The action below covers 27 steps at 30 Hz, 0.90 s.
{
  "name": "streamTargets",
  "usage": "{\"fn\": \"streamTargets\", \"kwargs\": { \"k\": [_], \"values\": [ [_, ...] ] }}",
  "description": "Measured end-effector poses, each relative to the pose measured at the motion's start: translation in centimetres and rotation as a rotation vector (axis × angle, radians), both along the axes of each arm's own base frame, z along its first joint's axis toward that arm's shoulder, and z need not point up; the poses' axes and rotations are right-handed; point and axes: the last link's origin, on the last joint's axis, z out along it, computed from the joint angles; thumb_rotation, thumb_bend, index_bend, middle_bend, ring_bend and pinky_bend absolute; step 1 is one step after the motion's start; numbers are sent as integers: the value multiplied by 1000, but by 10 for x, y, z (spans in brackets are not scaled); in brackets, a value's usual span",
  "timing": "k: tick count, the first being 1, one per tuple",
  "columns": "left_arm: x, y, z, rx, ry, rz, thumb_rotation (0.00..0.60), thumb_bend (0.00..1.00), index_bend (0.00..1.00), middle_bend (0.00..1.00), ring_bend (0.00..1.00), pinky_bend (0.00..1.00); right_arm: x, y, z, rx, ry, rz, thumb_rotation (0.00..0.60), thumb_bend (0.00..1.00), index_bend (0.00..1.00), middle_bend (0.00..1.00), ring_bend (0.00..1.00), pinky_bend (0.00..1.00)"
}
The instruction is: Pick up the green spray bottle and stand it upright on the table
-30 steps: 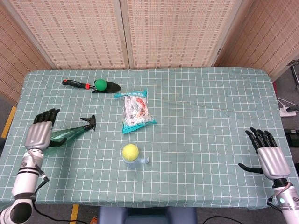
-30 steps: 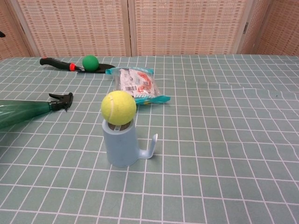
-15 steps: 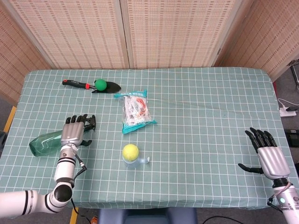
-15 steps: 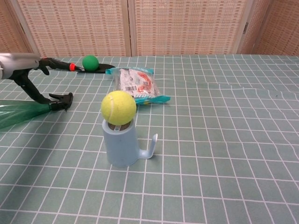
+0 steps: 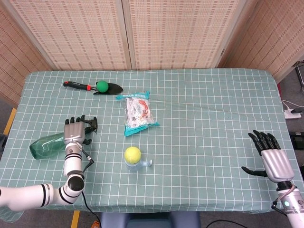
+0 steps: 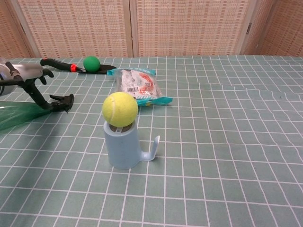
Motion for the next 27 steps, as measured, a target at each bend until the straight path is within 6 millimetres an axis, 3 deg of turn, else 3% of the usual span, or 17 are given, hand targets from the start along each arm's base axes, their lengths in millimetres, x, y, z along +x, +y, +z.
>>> {"fn": "streamTargets", "kwargs": {
  "k": [13,27],
  "values": [
    [-36,4,-3,6,123,76,600,211,0,165,11,0,0,0,-1,3,-1,-1,600,0,0,0,0,0],
    [-49,7,-12,2,134,110,600,216,58,175,20,0,0,-1,-2,16,-1,-13,600,0,0,0,0,0]
  ]
}}
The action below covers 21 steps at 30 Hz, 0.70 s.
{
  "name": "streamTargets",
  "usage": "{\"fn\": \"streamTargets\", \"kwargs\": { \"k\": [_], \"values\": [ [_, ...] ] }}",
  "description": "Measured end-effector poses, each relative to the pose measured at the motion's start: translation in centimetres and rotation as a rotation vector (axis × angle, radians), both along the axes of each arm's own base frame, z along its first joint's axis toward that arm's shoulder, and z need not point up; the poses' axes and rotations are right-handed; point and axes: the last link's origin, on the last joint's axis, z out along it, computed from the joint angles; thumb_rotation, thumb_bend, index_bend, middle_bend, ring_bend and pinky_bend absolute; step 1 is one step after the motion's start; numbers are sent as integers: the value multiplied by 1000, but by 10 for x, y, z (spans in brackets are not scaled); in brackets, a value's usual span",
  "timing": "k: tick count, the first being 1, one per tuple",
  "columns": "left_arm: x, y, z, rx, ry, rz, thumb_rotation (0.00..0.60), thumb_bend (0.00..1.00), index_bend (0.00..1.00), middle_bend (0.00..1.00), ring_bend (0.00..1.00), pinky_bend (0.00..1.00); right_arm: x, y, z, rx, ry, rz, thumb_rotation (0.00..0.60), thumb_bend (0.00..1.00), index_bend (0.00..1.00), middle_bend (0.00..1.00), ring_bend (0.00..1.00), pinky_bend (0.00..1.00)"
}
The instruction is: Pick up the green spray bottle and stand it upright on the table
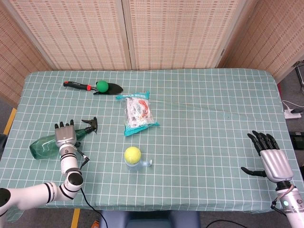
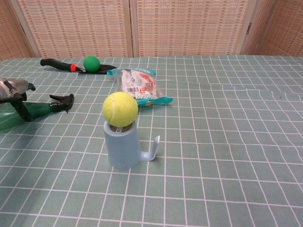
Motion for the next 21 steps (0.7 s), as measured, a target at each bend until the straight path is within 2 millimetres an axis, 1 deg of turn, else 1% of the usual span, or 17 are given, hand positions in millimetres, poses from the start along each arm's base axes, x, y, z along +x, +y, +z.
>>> {"fn": "streamTargets", "kwargs": {
  "k": [7,12,21],
  "values": [
    [-4,2,0,1,20,2,600,217,88,180,22,0,0,0,0,2,-2,-1,600,0,0,0,0,0],
    [-8,3,1,11,23,26,600,216,167,193,36,0,0,0,0,5,-6,-4,600,0,0,0,0,0],
    [-9,3,0,11,27,29,600,226,221,210,49,0,0,0,0,20,-23,-14,600,0,0,0,0,0]
  ]
}}
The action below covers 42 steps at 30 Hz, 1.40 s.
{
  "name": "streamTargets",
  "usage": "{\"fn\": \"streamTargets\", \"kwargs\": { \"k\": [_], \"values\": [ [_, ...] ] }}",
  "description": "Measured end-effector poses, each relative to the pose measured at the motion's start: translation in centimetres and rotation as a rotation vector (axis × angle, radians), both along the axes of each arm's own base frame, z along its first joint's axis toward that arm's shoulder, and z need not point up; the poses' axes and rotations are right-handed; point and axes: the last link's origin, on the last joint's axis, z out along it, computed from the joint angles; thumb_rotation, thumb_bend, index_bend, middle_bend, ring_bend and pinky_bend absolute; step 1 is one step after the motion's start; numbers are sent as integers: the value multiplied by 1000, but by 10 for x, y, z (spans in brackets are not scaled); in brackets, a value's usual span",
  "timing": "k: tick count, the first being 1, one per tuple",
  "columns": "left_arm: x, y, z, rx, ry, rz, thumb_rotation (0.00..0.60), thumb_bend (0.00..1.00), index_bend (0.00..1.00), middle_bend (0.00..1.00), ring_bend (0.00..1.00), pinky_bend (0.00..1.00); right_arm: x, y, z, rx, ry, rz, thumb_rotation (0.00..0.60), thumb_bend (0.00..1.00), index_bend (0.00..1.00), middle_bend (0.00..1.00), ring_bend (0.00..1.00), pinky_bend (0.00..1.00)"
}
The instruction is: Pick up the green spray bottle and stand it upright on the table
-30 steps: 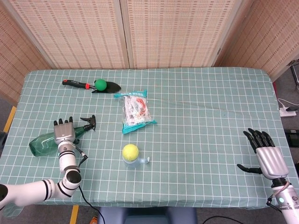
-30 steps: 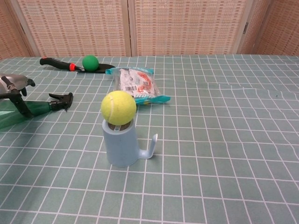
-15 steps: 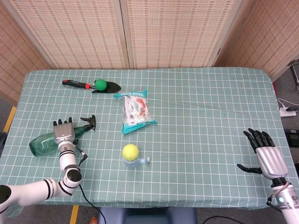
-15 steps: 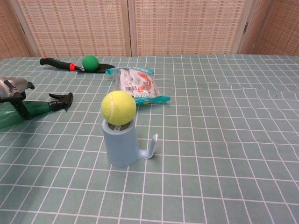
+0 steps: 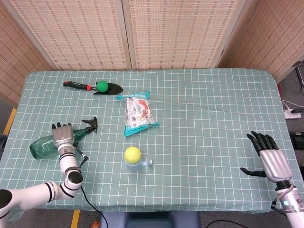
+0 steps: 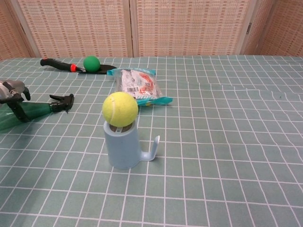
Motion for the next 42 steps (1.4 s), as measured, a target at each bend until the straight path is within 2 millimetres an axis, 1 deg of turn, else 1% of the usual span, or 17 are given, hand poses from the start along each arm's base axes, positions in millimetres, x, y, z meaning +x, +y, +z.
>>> {"fn": "streamTargets", "kwargs": {
  "k": [10,15,24,29,34,38,42],
  "values": [
    [-7,1,-4,-8,26,25,600,228,276,215,52,0,1,-1,-1,10,-8,-5,600,0,0,0,0,0],
    [-12,2,-7,-8,26,34,600,239,322,223,58,0,1,-3,-2,21,-11,-9,600,0,0,0,0,0],
    [-16,7,-5,33,10,21,600,300,467,285,109,0,4,-6,-5,43,-16,-18,600,0,0,0,0,0],
    [-10,11,0,63,-2,-8,600,328,555,331,143,0,4,-7,-5,43,-15,-23,600,0,0,0,0,0],
    [-1,15,6,93,-21,-42,600,348,617,377,175,0,4,-6,-4,40,-18,-25,600,0,0,0,0,0],
    [10,18,14,141,-69,-91,600,373,682,445,230,18,3,-5,-3,38,-21,-28,600,0,0,0,0,0],
    [26,20,28,209,-141,-170,600,394,722,493,256,43,3,-5,-3,40,-20,-28,600,0,0,0,0,0]
  ]
}}
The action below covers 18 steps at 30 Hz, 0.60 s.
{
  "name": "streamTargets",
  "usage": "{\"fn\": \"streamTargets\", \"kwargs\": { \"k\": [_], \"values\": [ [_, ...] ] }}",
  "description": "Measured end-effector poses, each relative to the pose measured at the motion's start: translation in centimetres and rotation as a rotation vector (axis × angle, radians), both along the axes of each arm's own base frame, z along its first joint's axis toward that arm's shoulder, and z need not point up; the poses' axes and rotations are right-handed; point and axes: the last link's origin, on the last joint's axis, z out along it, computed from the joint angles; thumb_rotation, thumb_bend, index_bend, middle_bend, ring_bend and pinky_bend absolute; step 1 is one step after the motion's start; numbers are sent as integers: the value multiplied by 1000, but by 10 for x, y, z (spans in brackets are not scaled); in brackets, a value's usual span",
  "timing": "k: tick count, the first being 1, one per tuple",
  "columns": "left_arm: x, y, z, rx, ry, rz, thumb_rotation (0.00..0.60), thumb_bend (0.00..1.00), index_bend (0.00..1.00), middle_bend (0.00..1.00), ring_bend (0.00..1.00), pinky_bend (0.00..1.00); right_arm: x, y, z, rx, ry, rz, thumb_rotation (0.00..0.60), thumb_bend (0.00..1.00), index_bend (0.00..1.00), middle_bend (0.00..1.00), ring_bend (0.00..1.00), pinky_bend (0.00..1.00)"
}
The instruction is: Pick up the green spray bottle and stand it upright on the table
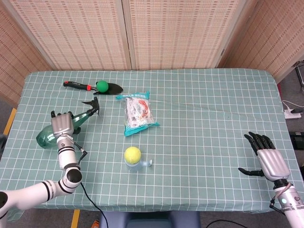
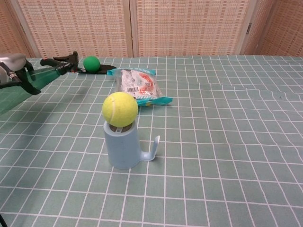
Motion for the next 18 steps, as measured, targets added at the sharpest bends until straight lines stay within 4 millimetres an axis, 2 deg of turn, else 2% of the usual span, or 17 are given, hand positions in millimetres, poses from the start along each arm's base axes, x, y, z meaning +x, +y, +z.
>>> {"fn": "streamTargets", "kwargs": {
  "k": [7,18],
  "values": [
    [22,1,27,107,-141,-128,600,398,741,518,266,33,1,1,-1,16,12,13,600,0,0,0,0,0],
    [21,5,41,297,-506,-193,600,396,700,526,269,6,-1,-1,-2,3,17,-8,600,0,0,0,0,0]
  ]
}}
